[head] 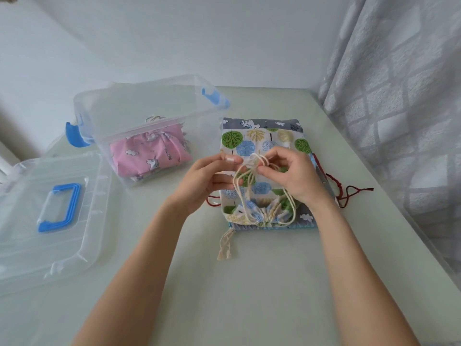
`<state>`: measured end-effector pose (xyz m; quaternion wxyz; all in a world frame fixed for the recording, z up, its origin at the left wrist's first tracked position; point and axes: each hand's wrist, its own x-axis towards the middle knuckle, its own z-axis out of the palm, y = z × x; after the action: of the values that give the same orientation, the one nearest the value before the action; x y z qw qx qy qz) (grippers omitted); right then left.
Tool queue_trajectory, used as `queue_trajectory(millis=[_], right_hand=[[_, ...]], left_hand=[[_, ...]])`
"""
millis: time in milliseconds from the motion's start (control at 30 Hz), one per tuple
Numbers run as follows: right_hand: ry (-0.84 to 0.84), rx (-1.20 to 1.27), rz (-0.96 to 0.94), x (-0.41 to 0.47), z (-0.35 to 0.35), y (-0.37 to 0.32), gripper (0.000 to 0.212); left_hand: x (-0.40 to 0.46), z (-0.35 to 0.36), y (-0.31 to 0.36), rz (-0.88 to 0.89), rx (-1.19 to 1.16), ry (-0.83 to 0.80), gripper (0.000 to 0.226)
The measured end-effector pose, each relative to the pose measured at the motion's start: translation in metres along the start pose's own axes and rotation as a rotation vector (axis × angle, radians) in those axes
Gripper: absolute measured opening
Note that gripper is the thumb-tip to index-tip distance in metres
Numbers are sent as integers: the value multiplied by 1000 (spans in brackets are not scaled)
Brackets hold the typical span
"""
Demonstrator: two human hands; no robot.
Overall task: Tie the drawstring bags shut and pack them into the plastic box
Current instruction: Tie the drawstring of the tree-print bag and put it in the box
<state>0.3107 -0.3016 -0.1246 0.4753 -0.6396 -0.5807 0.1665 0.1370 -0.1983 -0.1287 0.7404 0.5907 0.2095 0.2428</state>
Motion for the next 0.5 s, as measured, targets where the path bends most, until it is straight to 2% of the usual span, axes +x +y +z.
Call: queue_trajectory(millis=[100,233,367,433,500], right_hand=[[104,-51,-98,0,3,-4,8],[125,-9,-120,-2,5,-5,9],[111,57,-83,-5,8,-3,12],[150,135,-28,-7,5,-2,12],[222,267,89,-11,1,0,8]], left_hand=[[-1,3,-3,60,101,59,17],[-2,12,-8,105,290,116,18],[-3,16,-12,154,348,149,11],[-1,10,-14,227,451,230,5],[2,-3,-17,288,574,343,13]])
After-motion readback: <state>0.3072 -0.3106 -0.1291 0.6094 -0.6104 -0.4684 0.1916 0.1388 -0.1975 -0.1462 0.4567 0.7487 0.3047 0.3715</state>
